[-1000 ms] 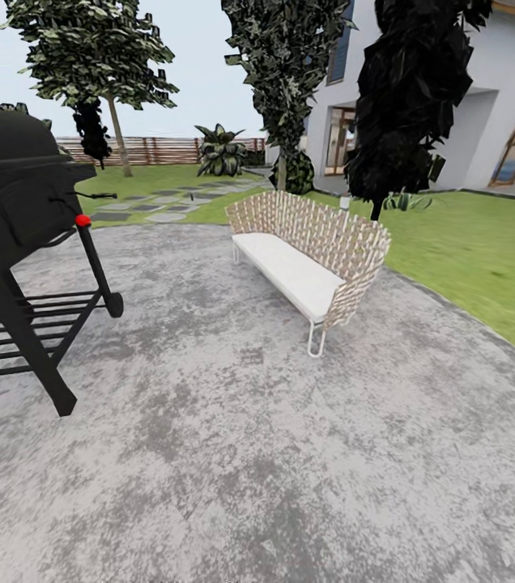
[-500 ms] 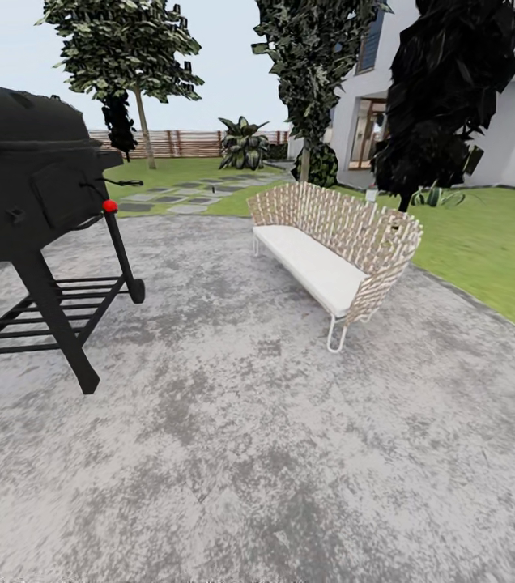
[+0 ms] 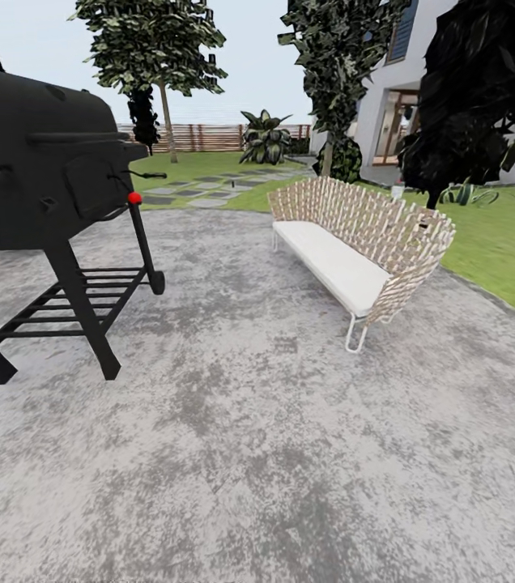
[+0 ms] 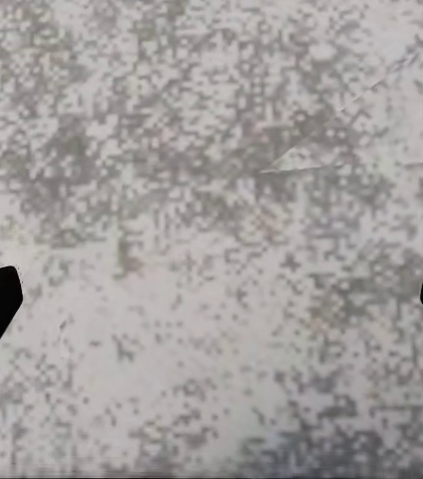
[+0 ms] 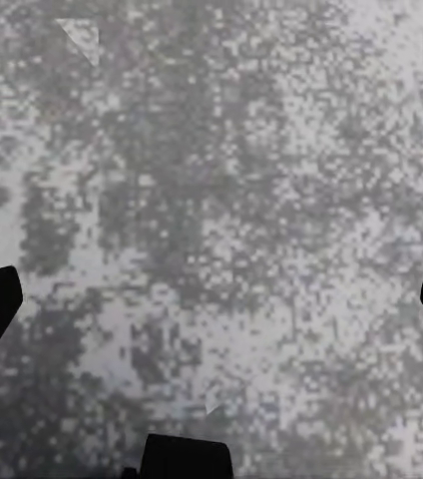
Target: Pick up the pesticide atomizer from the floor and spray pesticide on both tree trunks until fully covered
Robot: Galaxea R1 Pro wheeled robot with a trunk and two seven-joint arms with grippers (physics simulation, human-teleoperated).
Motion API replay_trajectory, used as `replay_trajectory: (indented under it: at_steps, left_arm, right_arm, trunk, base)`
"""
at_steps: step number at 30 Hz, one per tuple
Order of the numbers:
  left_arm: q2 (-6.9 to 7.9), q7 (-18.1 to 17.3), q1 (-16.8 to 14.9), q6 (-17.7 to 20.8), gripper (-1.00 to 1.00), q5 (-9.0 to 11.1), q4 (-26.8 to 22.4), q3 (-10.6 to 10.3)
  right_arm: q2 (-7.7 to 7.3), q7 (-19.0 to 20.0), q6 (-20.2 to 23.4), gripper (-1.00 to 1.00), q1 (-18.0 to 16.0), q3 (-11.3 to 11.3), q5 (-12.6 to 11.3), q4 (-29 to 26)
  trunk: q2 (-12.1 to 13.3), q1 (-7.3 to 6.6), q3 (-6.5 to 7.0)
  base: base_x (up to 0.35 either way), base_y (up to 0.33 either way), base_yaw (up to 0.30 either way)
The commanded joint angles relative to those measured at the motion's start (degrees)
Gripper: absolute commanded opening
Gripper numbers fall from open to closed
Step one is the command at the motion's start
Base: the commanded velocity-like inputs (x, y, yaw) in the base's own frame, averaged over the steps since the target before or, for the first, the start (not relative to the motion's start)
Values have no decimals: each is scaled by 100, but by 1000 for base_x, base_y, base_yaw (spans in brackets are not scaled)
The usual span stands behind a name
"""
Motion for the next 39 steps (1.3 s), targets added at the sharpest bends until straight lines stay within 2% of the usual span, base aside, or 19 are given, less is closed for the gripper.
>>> replay_trajectory:
  at_steps: [1, 10, 12, 15, 17, 24, 29, 39]
  left_arm:
    - [8, -6, 0, 0, 100, -3, 2, 1]
    - [17, 5, -5, 0, 100, 31, -8, 58]
    - [12, 23, -4, 0, 100, 41, -41, 67]
    - [-24, 43, -5, 0, 100, 31, -83, 59]
    - [-44, 47, -27, 0, 100, 18, -92, 41]
    - [-59, 30, -59, -11, 100, -25, -89, 2]
    - [-31, 39, -4, -28, 100, -59, -82, -15]
    - [-29, 49, 3, -26, 100, -66, -15, 19]
  right_arm:
    - [0, -3, 0, 100, 0, -3, 0, 0]
    - [0, -31, -4, 100, 0, -41, -21, -60]
    - [0, -252, -10, 100, -14, -63, -34, -130]
    - [2, -909, -3, 100, -173, -103, -53, -337]
    - [14, -1085, -3, 100, -256, -105, -59, -385]
    - [35, -1149, -17, 100, -297, -64, -21, -328]
    - [26, -1143, -16, 100, -299, -54, -4, -66]
    - [28, -1148, -18, 100, -299, -48, -8, 0]
  trunk:
    - [0, 0, -7]
    - [0, 0, -23]
    - [0, 0, -23]
    - [0, 0, -23]
    - [0, 0, -23]
    - [0, 0, -23]
    - [0, 0, -23]
    - [0, 0, -23]
  base:
    - [0, 0, 169]
    - [177, 0, 45]
    - [327, 0, 2]
    - [336, 0, 1]
    - [339, 0, 0]
    - [340, 0, 0]
    - [340, 0, 0]
    - [340, 0, 0]
